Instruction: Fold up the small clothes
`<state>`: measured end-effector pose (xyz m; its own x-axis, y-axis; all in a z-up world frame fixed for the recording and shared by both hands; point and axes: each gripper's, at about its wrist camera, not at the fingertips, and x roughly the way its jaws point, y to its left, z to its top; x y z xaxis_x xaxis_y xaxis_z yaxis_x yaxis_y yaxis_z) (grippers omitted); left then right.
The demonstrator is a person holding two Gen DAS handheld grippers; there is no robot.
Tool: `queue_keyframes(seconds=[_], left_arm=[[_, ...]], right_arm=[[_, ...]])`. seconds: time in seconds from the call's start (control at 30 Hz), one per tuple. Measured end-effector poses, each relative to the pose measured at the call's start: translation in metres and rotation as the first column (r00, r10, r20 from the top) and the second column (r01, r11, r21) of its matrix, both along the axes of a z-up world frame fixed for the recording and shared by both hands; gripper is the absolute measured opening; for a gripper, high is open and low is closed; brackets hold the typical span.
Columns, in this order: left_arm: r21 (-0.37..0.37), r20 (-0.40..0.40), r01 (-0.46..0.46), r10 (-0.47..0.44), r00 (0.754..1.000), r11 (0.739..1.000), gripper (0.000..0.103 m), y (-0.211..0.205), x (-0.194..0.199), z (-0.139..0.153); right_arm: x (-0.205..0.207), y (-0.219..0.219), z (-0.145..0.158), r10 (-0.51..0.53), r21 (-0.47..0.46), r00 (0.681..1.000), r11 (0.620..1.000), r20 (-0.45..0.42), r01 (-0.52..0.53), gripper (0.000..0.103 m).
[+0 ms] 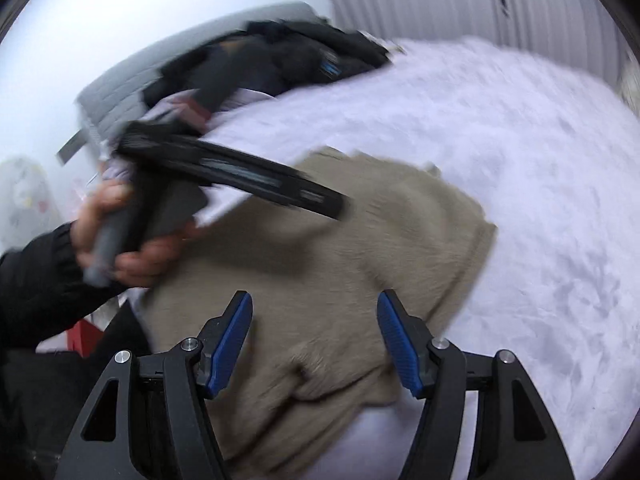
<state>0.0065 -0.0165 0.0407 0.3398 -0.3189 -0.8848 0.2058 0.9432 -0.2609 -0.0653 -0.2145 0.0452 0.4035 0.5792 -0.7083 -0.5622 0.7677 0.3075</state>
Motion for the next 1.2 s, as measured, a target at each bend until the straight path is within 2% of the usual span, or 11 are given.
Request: queue_keyframes(seconds=[0.1, 0.2, 0.27, 0.37, 0.53, 0.57, 0.63, 0.73, 0.87, 0.97, 1.2], left_arm=[[0.011, 0.027, -0.029, 0.029, 0.999, 1.0, 0.103, 0.012, -0.003, 0.015], [0.003, 0.094, -0.016, 0.015, 0.995, 1.0, 0.103, 0.014, -0.003, 0.034], [0.095, 0.085, -0.003, -0.005, 0.996, 0.995, 0.103, 0.004, 0.01, 0.026], [0.167, 0.015, -0.03, 0.028, 0.999, 0.985, 0.103, 0.009, 0.034, -0.005], [0.099, -0.02, -0.047, 0.049, 0.999, 0.994, 0.103, 0.033, 0.047, -0.03], [0.088, -0.021, -0.041, 0.043, 0.999, 0.995, 0.103, 0.035, 0.047, -0.031], [0.092, -0.019, -0.046, 0.048, 0.999, 0.995, 0.103, 0.037, 0.045, -0.026], [0.083, 0.051, -0.076, 0.072, 0.996, 0.994, 0.103, 0.048, 0.028, 0.006], [0.066, 0.123, -0.019, 0.01, 0.992, 0.998, 0.103, 0.052, -0.016, 0.035], [0.216, 0.147, -0.014, -0.018, 0.989, 0.976, 0.103, 0.042, -0.044, 0.026], [0.089, 0.093, -0.075, 0.066, 0.993, 0.993, 0.103, 0.073, -0.068, 0.0]], right_arm=[[0.016, -0.017, 0.001, -0.035, 0.058, 0.998, 0.998, -0.054, 0.038, 0.061], [0.004, -0.011, 0.03, 0.002, 0.032, 0.997, 0.999, 0.074, -0.004, 0.065], [0.004, -0.002, 0.041, 0.057, 0.038, 0.991, 0.997, 0.125, -0.063, 0.07], [0.034, 0.013, 0.028, 0.117, 0.01, 0.992, 0.993, 0.056, -0.117, 0.07], [0.085, 0.013, -0.012, -0.008, -0.163, 1.0, 0.987, -0.016, 0.005, 0.069], [0.09, 0.006, -0.017, -0.021, -0.128, 0.999, 0.992, -0.045, 0.015, 0.069], [0.087, 0.0, -0.014, -0.04, -0.087, 0.998, 0.996, -0.055, 0.035, 0.069], [0.068, 0.011, 0.006, -0.043, -0.192, 0.999, 0.98, 0.026, 0.047, 0.07], [0.037, 0.021, 0.038, -0.021, -0.246, 0.99, 0.968, 0.14, 0.055, 0.071], [0.031, 0.041, 0.046, -0.008, -0.298, 0.985, 0.953, 0.172, 0.06, 0.073], [0.006, 0.063, 0.012, 0.016, -0.397, 0.994, 0.918, 0.109, 0.029, 0.072]])
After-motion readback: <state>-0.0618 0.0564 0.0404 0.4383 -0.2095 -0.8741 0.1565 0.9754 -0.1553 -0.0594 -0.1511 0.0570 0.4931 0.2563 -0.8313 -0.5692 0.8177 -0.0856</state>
